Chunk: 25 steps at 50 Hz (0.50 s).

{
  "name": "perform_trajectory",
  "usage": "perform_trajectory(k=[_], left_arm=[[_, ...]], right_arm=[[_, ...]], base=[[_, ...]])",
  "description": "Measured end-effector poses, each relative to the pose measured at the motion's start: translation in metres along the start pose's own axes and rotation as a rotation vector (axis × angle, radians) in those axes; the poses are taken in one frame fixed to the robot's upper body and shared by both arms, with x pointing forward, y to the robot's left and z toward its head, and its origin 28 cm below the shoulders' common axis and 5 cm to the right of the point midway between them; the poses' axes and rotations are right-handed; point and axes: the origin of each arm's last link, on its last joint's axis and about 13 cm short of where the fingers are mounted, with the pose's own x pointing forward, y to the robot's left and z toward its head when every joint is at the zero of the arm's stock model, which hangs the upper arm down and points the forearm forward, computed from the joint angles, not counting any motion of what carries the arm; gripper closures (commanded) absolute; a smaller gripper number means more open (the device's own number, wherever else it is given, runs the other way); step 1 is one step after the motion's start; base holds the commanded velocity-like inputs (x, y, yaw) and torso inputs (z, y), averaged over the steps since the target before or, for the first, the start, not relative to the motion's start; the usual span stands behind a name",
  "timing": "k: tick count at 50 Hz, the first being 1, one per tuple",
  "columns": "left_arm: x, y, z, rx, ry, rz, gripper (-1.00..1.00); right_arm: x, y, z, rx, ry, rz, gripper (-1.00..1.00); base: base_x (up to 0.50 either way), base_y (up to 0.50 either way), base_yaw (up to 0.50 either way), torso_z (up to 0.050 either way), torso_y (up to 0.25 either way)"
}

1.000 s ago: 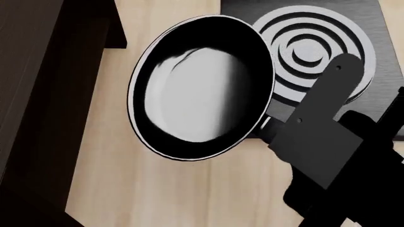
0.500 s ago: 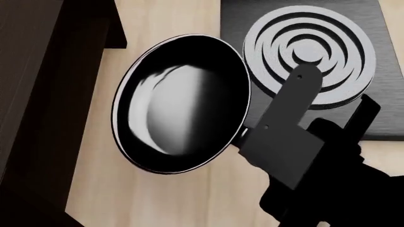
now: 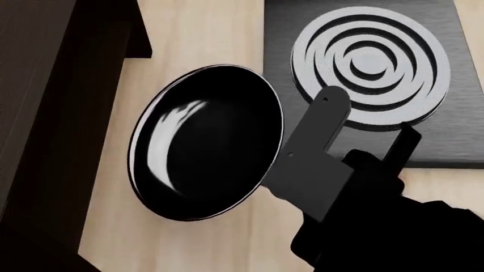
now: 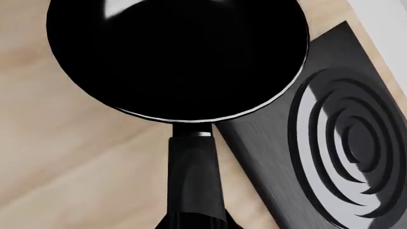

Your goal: Put the frying pan under the cabinet shelf.

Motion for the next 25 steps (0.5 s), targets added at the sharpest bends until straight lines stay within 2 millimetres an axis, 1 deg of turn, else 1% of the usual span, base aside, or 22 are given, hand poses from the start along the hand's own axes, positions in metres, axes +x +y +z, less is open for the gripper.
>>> perform_trajectory(k=[25], left_arm=[[-0.003, 0.002, -0.006, 0.005, 0.013, 0.006, -1.0]], right_arm=[[0.022, 0.011, 0.012, 0.017, -0.001, 0.055, 1.0]], base=[[0.0, 0.0, 0.0, 0.001, 0.001]])
